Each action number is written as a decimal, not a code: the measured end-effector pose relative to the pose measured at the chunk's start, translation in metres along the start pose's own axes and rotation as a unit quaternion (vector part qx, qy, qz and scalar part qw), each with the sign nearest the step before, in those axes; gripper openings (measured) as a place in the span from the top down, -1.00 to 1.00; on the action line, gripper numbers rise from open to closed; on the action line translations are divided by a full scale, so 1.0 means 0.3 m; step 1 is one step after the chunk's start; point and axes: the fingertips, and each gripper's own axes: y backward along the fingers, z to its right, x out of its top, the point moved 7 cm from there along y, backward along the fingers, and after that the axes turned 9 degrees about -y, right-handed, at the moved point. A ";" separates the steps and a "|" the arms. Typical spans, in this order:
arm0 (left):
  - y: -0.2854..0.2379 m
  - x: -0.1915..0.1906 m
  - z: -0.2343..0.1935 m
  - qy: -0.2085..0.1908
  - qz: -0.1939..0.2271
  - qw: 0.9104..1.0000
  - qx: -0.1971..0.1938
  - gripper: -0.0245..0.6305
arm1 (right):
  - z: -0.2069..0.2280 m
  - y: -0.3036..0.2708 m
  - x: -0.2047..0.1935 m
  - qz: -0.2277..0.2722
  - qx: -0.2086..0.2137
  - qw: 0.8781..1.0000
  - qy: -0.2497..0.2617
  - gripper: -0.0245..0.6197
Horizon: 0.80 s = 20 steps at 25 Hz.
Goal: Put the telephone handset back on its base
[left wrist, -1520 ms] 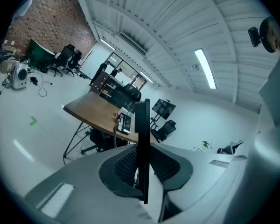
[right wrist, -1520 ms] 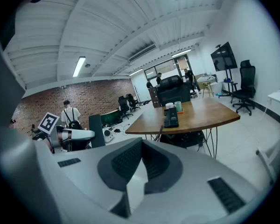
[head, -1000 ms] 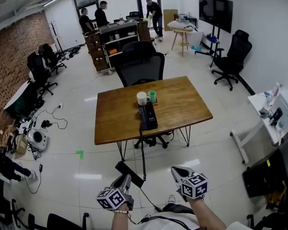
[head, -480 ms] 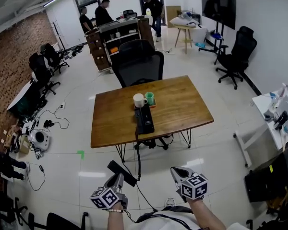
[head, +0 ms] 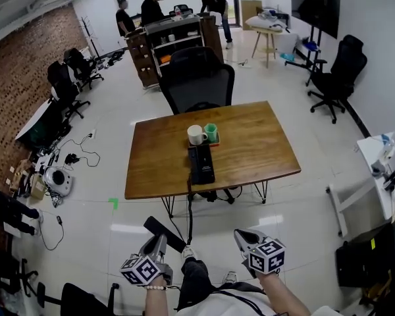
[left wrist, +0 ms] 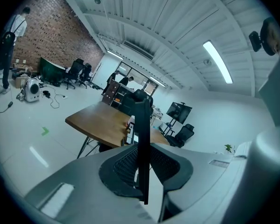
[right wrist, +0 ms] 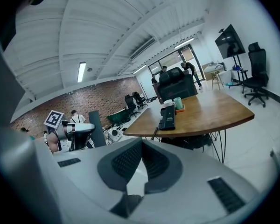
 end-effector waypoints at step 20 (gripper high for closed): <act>-0.541 0.161 -0.188 -0.009 -0.086 0.991 -0.105 0.72 | 0.106 -0.336 0.274 -0.002 -0.038 0.999 0.000 0.92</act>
